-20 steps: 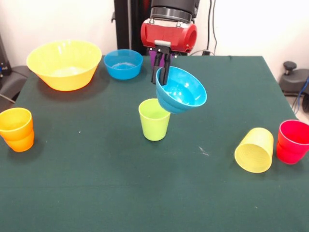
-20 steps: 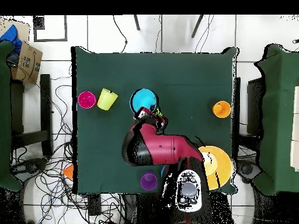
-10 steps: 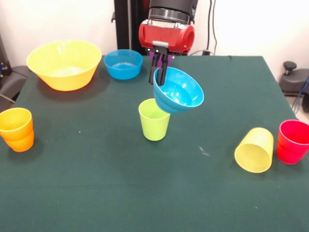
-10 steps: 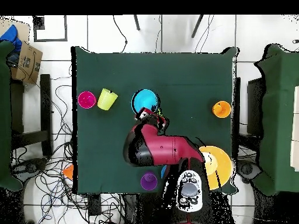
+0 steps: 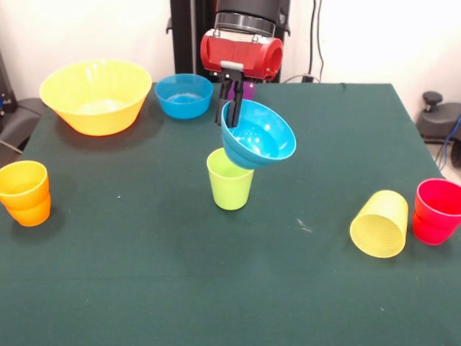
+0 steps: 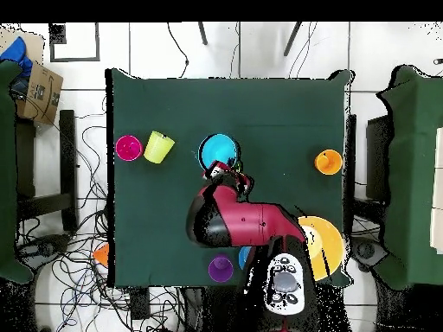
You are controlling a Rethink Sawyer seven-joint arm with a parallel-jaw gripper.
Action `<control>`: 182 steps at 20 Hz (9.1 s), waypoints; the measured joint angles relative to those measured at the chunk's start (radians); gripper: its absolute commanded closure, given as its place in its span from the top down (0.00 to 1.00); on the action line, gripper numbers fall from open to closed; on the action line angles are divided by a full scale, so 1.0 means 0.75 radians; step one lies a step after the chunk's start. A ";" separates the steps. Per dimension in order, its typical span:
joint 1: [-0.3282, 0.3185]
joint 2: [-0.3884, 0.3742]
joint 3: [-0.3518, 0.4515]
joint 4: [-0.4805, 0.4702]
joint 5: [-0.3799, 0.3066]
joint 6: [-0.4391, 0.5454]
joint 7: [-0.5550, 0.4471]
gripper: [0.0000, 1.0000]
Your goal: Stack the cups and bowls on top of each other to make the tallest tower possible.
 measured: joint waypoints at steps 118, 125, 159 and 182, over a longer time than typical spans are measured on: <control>-0.183 -0.029 0.123 0.123 -0.050 -0.051 0.000 1.00; -0.222 -0.062 0.161 0.125 -0.050 0.027 0.000 1.00; -0.339 -0.062 0.163 0.150 -0.196 0.183 0.000 1.00; -0.404 -0.042 0.104 0.170 -0.323 0.193 0.000 1.00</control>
